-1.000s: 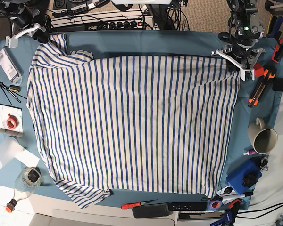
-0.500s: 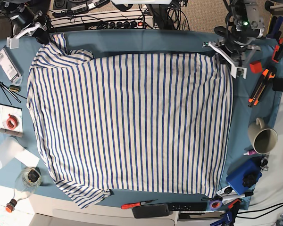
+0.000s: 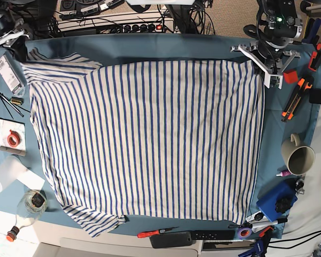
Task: Fold the T-shirt properly
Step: 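Grasp the shirt's collar-side corners with both grippers, then lift the grasped edge and pull it across toward the hem, then lower the folded edge onto the shirt and open both grippers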
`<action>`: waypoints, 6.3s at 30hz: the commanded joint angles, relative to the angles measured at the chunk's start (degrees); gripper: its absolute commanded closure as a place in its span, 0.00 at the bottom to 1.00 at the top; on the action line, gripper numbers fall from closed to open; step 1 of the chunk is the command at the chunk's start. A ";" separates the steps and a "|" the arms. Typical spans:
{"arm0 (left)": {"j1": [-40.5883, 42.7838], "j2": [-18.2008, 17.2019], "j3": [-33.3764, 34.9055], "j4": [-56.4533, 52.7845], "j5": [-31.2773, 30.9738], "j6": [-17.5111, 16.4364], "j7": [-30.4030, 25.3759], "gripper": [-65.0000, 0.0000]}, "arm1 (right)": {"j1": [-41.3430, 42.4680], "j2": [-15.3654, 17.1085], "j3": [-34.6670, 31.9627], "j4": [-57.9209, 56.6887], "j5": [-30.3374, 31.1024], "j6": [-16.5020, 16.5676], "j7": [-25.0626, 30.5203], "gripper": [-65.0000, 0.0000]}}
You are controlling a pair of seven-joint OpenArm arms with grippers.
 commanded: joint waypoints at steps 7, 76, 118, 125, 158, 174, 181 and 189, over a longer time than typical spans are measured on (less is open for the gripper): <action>4.55 -0.35 -0.15 6.62 2.56 0.20 -0.28 1.00 | -0.46 0.83 1.36 3.65 0.90 0.11 2.95 1.00; -12.70 -3.50 -0.13 -4.63 4.15 -1.38 -14.82 1.00 | 30.14 12.11 -18.10 -15.82 -35.30 -17.94 10.23 1.00; -37.68 -2.47 -0.09 -31.04 2.62 -4.61 -15.89 1.00 | 62.38 12.22 -40.02 -43.30 -47.45 -16.06 12.55 1.00; -37.83 0.20 -0.09 -31.04 2.67 -11.34 -20.37 1.00 | 62.42 12.24 -40.04 -43.30 -47.60 -16.28 12.81 1.00; -44.96 0.13 -0.09 -45.88 8.96 -6.05 -22.88 1.00 | 69.16 12.26 -40.30 -56.17 -53.99 -19.93 20.33 1.00; -44.96 0.15 -0.09 -45.88 11.26 -6.08 -22.86 0.76 | 70.86 12.33 -40.30 -56.11 -55.04 -12.74 20.26 0.79; -44.96 0.15 -0.09 -45.88 11.26 -6.08 -22.82 0.76 | 71.01 14.49 -40.28 -55.98 -54.99 -12.90 23.63 0.75; -45.00 0.15 -0.09 -45.09 11.26 -6.10 -22.86 0.65 | 71.01 17.94 -40.24 -49.24 -54.45 -13.05 22.67 0.75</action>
